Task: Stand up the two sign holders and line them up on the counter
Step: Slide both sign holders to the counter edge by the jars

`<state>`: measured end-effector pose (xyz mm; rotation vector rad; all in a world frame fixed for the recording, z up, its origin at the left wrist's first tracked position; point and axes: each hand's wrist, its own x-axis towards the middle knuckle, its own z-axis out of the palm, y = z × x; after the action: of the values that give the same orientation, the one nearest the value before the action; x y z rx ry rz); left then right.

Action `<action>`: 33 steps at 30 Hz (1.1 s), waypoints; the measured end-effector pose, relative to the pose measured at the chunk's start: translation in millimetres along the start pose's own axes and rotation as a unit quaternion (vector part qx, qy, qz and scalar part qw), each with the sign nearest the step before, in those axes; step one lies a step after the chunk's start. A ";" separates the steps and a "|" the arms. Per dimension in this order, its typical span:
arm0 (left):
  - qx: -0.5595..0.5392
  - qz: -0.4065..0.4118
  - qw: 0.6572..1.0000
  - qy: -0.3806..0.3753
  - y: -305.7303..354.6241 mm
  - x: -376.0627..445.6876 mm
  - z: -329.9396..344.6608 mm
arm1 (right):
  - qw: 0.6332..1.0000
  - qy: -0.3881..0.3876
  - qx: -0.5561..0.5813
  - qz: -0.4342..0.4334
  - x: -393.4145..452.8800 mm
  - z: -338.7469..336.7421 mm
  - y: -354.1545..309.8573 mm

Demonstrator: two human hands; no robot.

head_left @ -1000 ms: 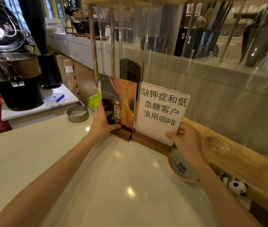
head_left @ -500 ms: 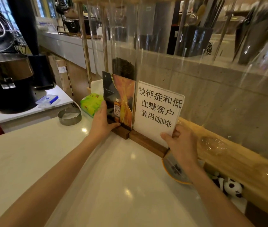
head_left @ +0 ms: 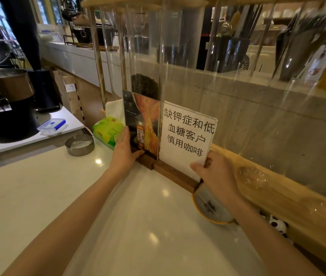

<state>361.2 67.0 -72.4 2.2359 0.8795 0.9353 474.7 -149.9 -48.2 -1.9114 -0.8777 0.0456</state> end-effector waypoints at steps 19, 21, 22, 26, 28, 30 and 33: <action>-0.072 -0.123 0.990 -0.007 11.2 -23.1 0.8 | 0.941 -0.204 -0.180 -0.199 112.7 -6.5 -155.0; -0.066 -0.118 0.991 -0.013 11.5 -24.7 1.7 | 0.936 -0.217 -0.194 -0.197 116.2 6.1 -158.6; -0.057 -0.112 0.992 -0.014 11.1 -25.3 1.9 | 0.935 -0.222 -0.196 -0.194 116.9 11.0 -159.5; -0.032 -0.093 0.995 -0.004 7.5 -27.2 2.7 | 0.932 -0.215 -0.211 -0.199 118.5 23.0 -158.9; -0.031 -0.096 0.995 0.003 6.5 -26.8 3.0 | 0.934 -0.202 -0.215 -0.201 120.6 26.0 -158.4; -0.031 -0.098 0.995 -0.001 5.1 -24.7 4.1 | 0.935 -0.191 -0.222 -0.198 122.2 28.1 -158.2; -0.027 -0.113 0.993 -0.019 2.9 -20.7 8.9 | 0.935 -0.175 -0.233 -0.203 123.0 29.8 -157.7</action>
<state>357.8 47.8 -84.0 2.0504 1.0500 0.7995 466.6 -15.7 102.8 -2.1470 -1.6326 -0.0819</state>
